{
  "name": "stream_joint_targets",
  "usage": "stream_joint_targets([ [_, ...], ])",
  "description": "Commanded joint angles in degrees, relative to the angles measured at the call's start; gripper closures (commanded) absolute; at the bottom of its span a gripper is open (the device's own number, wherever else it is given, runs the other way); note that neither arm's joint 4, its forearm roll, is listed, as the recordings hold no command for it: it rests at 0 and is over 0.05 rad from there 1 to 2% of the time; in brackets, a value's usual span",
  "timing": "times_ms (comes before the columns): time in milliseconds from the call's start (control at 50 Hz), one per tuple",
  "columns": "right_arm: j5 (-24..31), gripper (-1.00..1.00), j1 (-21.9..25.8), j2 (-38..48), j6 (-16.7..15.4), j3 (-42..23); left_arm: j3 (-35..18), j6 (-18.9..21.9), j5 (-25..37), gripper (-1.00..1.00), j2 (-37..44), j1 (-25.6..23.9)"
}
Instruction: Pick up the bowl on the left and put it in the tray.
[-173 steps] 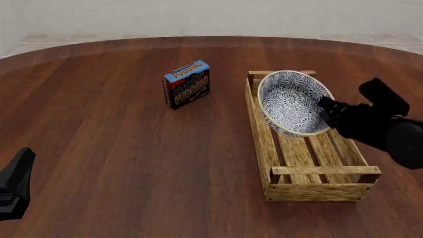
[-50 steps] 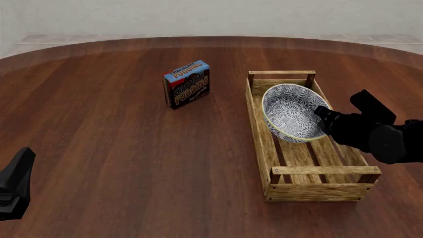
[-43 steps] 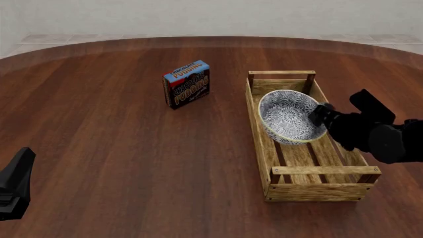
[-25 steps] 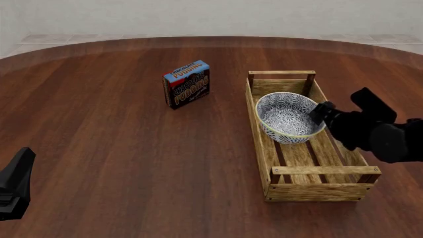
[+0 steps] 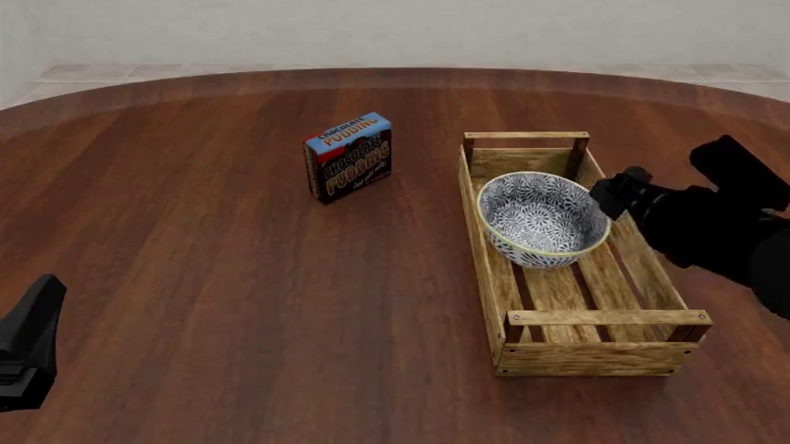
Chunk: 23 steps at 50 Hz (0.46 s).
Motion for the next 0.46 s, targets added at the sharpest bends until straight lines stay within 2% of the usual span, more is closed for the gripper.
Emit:
stream_joint_targets([
  [20, 6.07, -1.00, 3.03, -11.12, -1.72, 1.15, 0.00, 0.00, 0.00, -1.00, 0.00, 0.00],
  [180, 11.61, -1.00, 4.96, -18.73, -2.84, 0.80, 0.00, 0.00, 0.00, -1.00, 0.00, 0.00],
  [240, 12.69, -1.00, 6.77, -20.24, -2.29, 0.80, 0.00, 0.00, 0.00, -1.00, 0.00, 0.00],
  [260, 14.00, -1.00, 6.29, -21.81, -3.46, 0.29, 0.00, 0.00, 0.00, -1.00, 0.00, 0.00],
  [340, 16.57, -1.00, 7.86, -24.98, -3.50, 0.12, 0.00, 0.00, 0.00, -1.00, 0.00, 0.00],
  [440, 18.75, -1.00, 7.34, -27.64, -6.08, -0.78, 0.00, 0.00, 0.00, -1.00, 0.00, 0.00],
  [460, 19.68, -1.00, 5.05, -29.48, -7.48, -1.14, 0.00, 0.00, 0.00, -1.00, 0.00, 0.00],
])
